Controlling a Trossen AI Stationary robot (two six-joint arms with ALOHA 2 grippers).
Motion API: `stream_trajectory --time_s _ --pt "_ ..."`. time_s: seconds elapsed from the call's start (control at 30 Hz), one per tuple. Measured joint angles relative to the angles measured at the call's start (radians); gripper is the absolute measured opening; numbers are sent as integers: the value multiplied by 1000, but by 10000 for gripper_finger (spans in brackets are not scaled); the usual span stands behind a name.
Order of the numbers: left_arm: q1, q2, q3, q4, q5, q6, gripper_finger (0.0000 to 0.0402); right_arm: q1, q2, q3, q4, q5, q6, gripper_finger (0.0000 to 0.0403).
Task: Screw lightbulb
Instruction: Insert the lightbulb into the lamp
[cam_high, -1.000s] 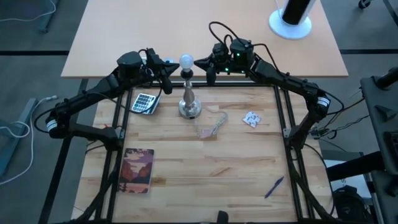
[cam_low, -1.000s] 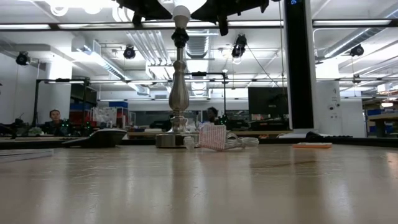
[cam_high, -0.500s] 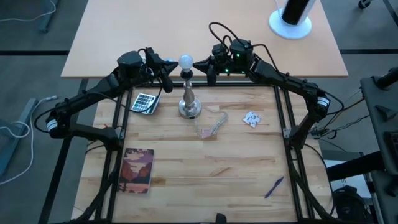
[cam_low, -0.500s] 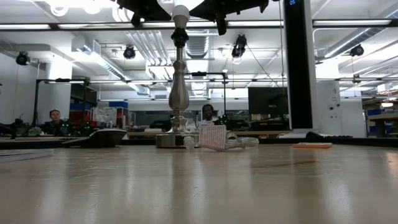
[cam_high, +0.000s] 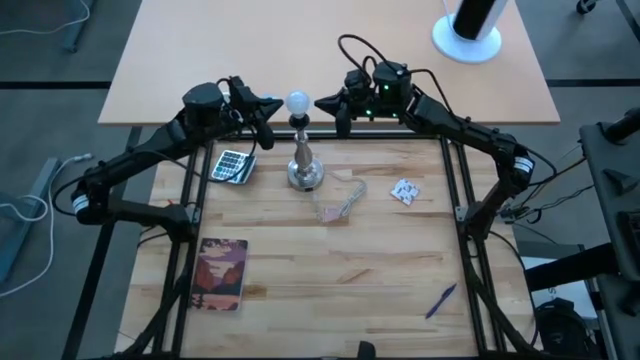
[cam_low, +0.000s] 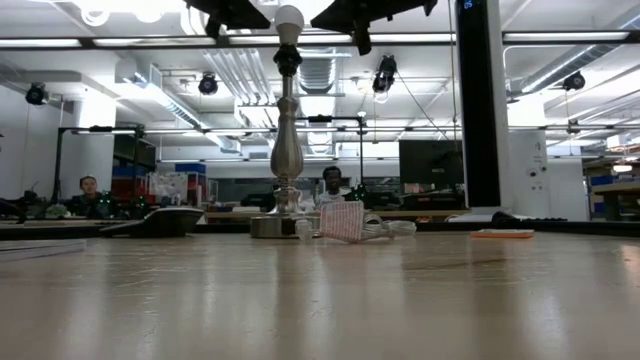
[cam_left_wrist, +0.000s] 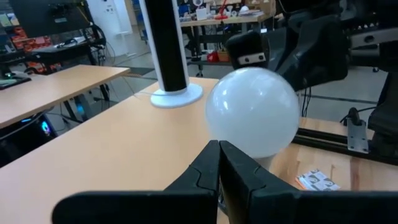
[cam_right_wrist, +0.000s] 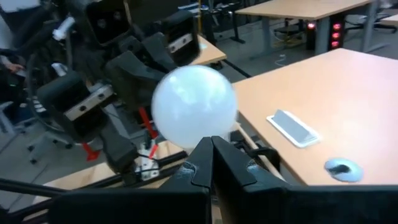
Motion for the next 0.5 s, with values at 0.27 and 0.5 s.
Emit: stream_trajectory --time_s 0.27,0.5 --pt "0 -34 0 -2 -2 -3 0 -18 -7 0 -6 20 -16 0" --pt "0 -60 0 0 63 -3 0 -29 -6 0 -4 20 -16 0"
